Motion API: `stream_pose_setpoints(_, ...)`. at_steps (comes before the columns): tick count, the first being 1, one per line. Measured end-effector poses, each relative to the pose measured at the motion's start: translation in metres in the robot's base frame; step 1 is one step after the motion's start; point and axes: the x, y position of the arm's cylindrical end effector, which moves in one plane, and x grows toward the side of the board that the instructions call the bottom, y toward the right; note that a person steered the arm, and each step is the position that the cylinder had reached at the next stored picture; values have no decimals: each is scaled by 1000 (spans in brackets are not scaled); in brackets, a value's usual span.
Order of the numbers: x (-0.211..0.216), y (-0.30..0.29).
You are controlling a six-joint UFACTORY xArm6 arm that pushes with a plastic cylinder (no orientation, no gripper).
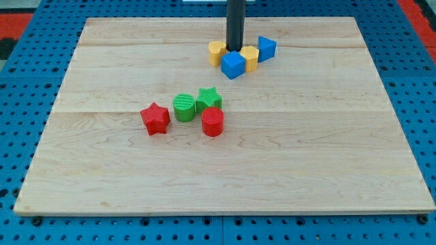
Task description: Touch the top left to yellow heart
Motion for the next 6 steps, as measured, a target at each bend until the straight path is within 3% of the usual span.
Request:
stream_pose_setpoints(1, -21, -56)
stream_pose_setpoints(2, 39, -80)
stream_pose_setpoints(3, 72, -82)
stream_pose_setpoints(4, 25, -87)
stream_pose_setpoints(6, 6, -69)
